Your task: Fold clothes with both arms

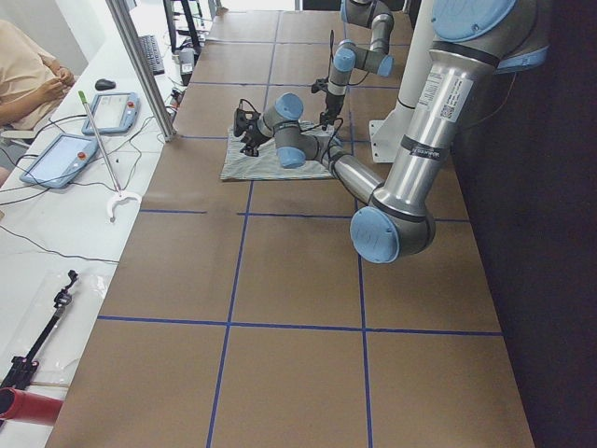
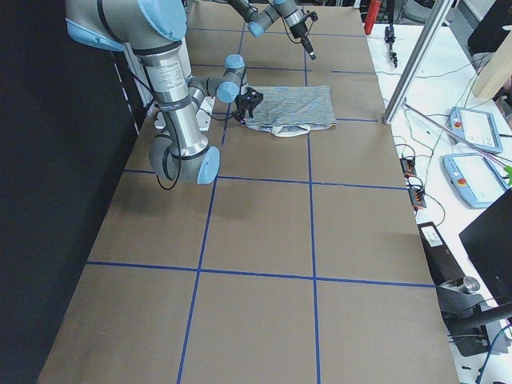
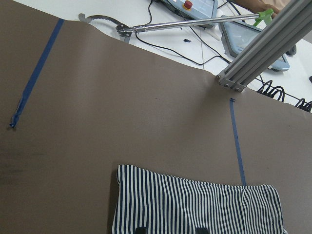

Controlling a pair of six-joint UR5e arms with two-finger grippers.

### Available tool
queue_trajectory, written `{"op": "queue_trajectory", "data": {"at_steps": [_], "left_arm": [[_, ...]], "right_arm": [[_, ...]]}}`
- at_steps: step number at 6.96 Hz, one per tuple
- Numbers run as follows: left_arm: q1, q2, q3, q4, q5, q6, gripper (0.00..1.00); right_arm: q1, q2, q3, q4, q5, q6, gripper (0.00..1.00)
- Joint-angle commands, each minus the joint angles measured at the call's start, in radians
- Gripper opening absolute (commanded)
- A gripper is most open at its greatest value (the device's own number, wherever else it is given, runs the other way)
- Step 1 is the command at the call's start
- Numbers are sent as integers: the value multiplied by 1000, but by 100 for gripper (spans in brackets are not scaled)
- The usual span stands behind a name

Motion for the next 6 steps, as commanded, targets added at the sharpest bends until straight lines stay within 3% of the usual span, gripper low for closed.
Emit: {"op": "queue_trajectory", "data": {"at_steps": [1,4,6], "left_arm": [[0,0,-1,0,0,0,45],[1,0,-21,41,0,0,45],[0,0,-33,61,0,0,45]], "right_arm": [[-1,-5,-3,0,0,-1,60],[-1,-6,-4,2,0,1,43],[-1,-8,-6,2,0,1,42]]}}
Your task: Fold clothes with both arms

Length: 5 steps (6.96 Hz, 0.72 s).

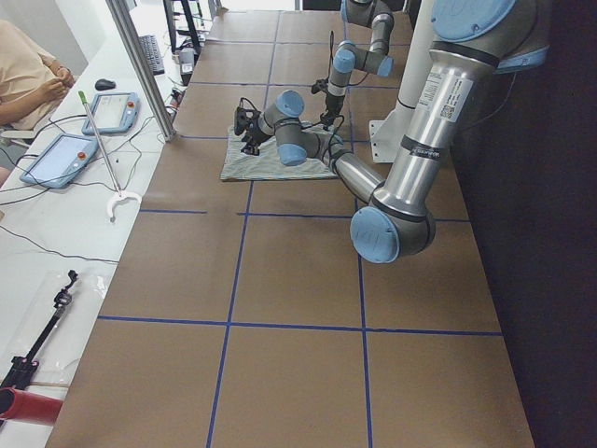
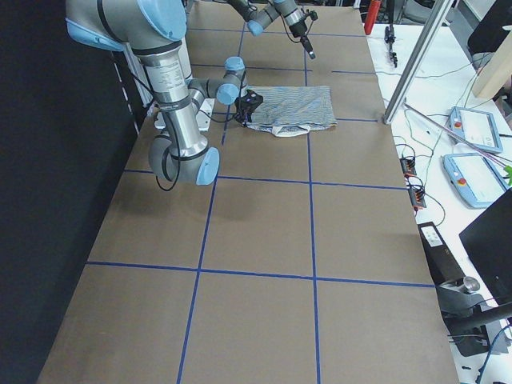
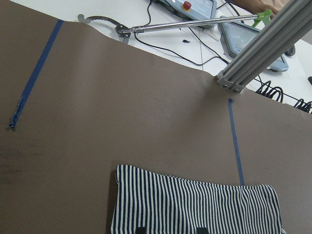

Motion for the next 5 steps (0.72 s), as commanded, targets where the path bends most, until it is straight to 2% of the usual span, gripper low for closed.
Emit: {"op": "queue_trajectory", "data": {"at_steps": [1,2,5], "left_arm": [[1,0,-6,11,0,0,45],[1,0,-8,11,0,0,45],[0,0,-6,13,0,0,45]], "right_arm": [[-1,-1,-1,0,0,1,26],[0,-1,-1,-1,0,1,0],[5,7,15,5,3,-8,0]]}}
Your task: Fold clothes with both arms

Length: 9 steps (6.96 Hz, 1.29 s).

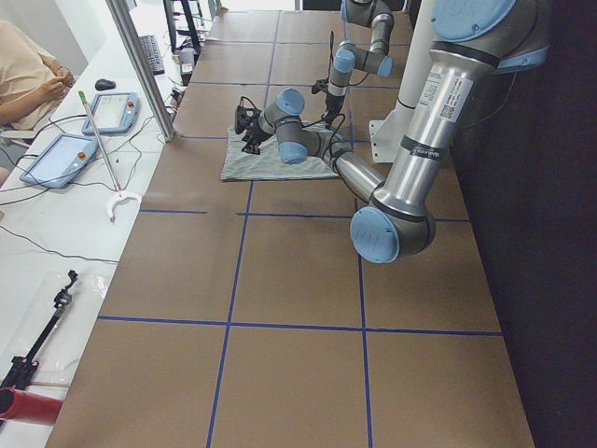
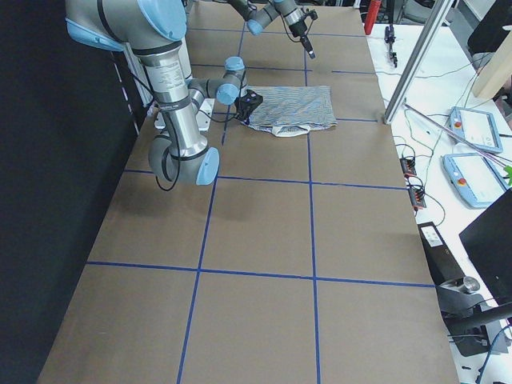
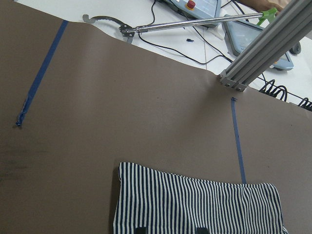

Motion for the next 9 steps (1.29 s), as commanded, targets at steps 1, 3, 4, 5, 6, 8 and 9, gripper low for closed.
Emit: {"op": "queue_trajectory", "data": {"at_steps": [1,3,4,5,6,8,9], "left_arm": [[1,0,1,1,-2,-2,45],[24,21,-28,1,0,-147,45],[85,64,-86,8,8,-225,46],[136,110,-143,7,24,-272,49],[223,161,-195,8,73,-357,51],[383,225,-216,48,207,-441,54],[432,225,-219,109,212,-477,56]], "right_arm": [[11,1,36,-1,6,-5,0],[15,-16,87,-13,11,-7,0],[14,-22,94,-13,11,-7,0],[14,-27,96,-13,11,-7,0],[14,-32,98,-13,12,-7,0],[14,-30,99,-13,11,-5,0],[14,-32,104,-13,11,-7,0]]}}
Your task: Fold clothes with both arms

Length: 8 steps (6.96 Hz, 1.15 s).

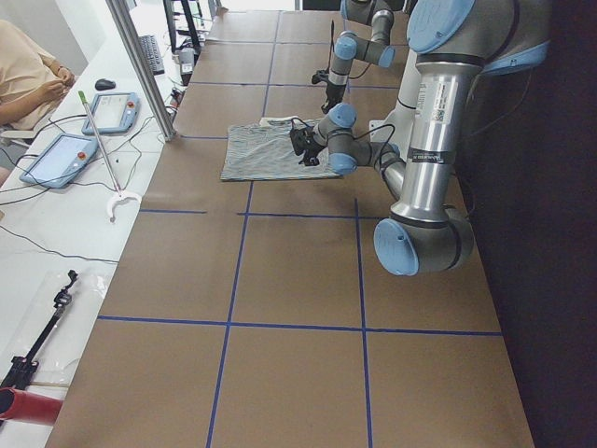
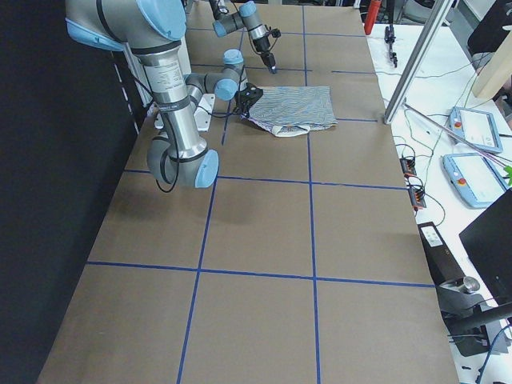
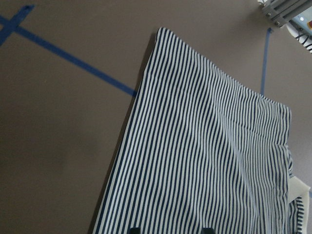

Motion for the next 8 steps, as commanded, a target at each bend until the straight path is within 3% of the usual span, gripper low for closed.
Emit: {"op": "queue_trajectory", "data": {"at_steps": [1,4,8], "left_arm": [[106,10,-11,94,23,-69,57],[186,7,-17,171,21,-102,54],[224,11,-22,173,20,-131,49]], "right_arm": [[0,1,6,0,1,-1,0],[0,1,6,0,1,0,0],[0,2,6,0,1,-1,0]]}}
